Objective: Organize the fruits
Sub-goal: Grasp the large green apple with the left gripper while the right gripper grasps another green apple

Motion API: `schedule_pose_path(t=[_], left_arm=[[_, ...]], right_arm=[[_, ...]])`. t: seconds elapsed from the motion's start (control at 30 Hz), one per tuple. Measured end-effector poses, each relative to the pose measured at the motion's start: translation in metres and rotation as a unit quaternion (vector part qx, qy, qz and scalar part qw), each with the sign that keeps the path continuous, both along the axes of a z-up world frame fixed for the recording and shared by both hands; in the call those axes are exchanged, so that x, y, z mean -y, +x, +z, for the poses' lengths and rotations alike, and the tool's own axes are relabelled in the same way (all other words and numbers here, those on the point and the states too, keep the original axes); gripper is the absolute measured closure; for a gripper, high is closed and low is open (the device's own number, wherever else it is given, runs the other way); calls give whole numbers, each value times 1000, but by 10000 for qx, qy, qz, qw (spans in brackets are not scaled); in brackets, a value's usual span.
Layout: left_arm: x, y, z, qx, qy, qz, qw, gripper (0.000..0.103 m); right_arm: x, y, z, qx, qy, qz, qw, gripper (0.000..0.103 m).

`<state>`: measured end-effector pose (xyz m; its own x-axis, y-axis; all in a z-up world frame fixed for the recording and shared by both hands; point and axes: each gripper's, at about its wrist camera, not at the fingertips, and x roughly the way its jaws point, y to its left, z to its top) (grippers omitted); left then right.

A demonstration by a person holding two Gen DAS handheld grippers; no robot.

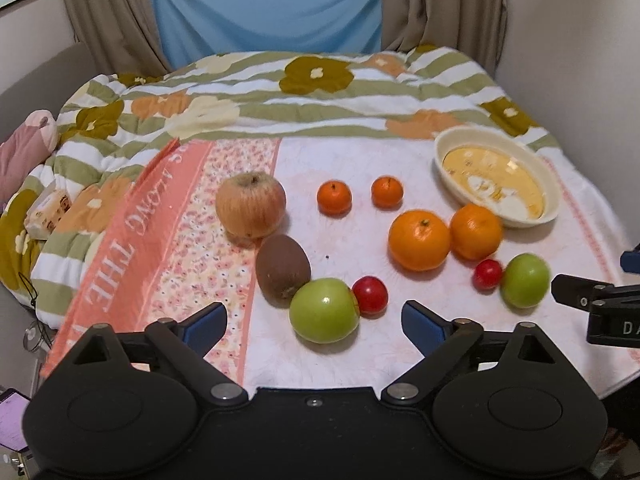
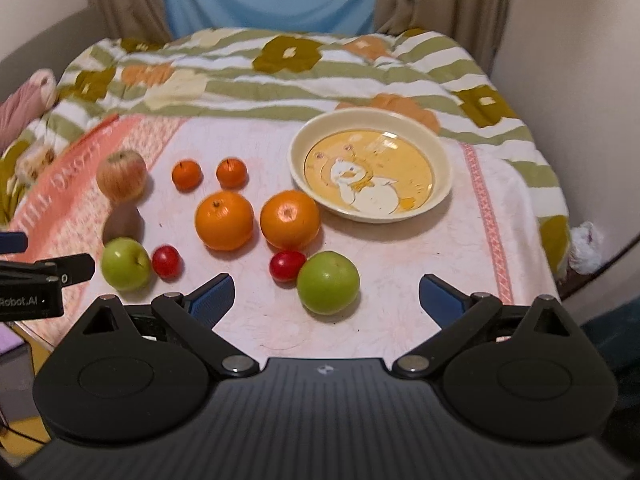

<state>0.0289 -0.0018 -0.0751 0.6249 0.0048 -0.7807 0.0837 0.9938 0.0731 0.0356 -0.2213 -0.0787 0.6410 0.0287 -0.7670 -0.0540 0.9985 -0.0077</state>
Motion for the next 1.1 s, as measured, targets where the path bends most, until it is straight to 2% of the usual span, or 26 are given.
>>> schedule_pose_path(t=[0.23,0.33,0.5,0.77,0.83,0.87,1.1], left_arm=[[20,16,-36,-7,551,-49,9985,12],[22,22,-45,10,664,-12,9978,13],[26,30,-57,-74,801,-2,9968,17],[29,38,-67,-178,839,-71,9963,28],[29,39,-69,-214,819,-104,9964,33],[29,40,-71,-247,808,-125,9963,39],[26,43,-73,-275,742,-174,9967,40]], right_arm=[[10,27,-39,-271,28,386,9989,0],[15,34,-50,-325,76,475,9983,1],[17,41,-63,-429,129,618,9971,12],[19,47,-72,-507,185,661,9964,18],[20,49,-73,-535,215,635,9963,18],[20,49,-74,-547,238,619,9963,18],[21,53,-79,-585,377,501,9963,22]])
